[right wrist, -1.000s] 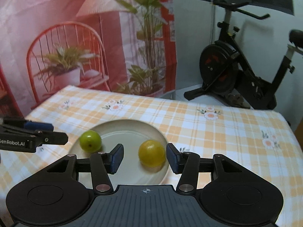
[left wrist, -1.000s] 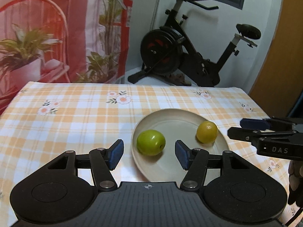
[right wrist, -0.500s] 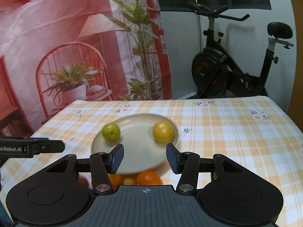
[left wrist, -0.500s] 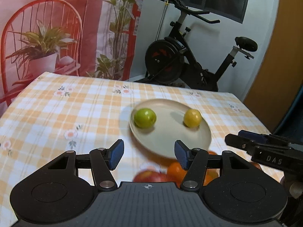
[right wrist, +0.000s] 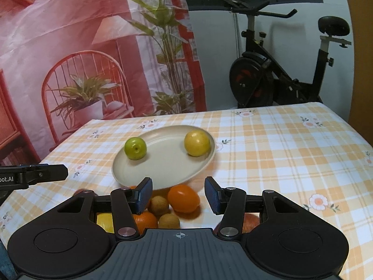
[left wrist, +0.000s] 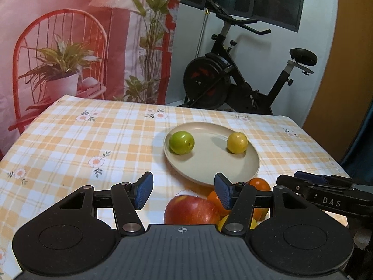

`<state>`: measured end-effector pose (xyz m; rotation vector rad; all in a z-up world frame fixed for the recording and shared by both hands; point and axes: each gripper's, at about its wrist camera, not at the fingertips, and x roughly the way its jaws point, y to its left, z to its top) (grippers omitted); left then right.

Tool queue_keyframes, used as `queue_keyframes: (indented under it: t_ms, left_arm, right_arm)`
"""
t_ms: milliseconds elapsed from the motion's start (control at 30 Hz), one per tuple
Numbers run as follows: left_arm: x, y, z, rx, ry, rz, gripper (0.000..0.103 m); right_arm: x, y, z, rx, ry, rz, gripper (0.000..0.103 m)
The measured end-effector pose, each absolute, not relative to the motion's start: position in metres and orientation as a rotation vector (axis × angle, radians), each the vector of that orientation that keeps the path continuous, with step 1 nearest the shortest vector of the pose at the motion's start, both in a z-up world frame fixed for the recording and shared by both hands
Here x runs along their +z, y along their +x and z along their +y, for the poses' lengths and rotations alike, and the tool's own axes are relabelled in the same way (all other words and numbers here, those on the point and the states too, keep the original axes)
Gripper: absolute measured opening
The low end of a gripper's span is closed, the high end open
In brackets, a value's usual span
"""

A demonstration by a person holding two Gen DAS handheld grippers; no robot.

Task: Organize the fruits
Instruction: 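Move the right tool back to the fruit pile and grasp an orange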

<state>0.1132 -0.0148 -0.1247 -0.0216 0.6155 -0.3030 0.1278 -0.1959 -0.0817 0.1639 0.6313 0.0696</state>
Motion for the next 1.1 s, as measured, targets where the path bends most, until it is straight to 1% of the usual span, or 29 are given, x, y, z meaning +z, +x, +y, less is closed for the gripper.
queue_keyframes:
  t_ms: [333, 567, 867, 1100]
  left_arm:
    - [-0.13, 0.112, -0.01, -0.292, -0.027, 0.628, 0.06]
    - [-0.131, 0.112, -0.009, -0.289, -0.024, 0.619, 0.057]
    - [-0.127, 0.117, 0.003, -0.241, -0.069, 0.608, 0.056]
    - [-0.13, 0.118, 0.001, -0.256, -0.065, 0.613, 0.056]
  right_arm:
    - [-0.094, 0.123, -0.193, 0.085, 0.16, 0.657, 0.046]
    - [-0.095, 0.127, -0.191, 0.12, 0.174, 0.668, 0.046]
    - [-0.093, 0.15, -0.175, 0.233, 0.145, 0.685, 0.04]
    - [-0.101, 0.167, -0.166, 0.268, 0.14, 0.737, 0.04]
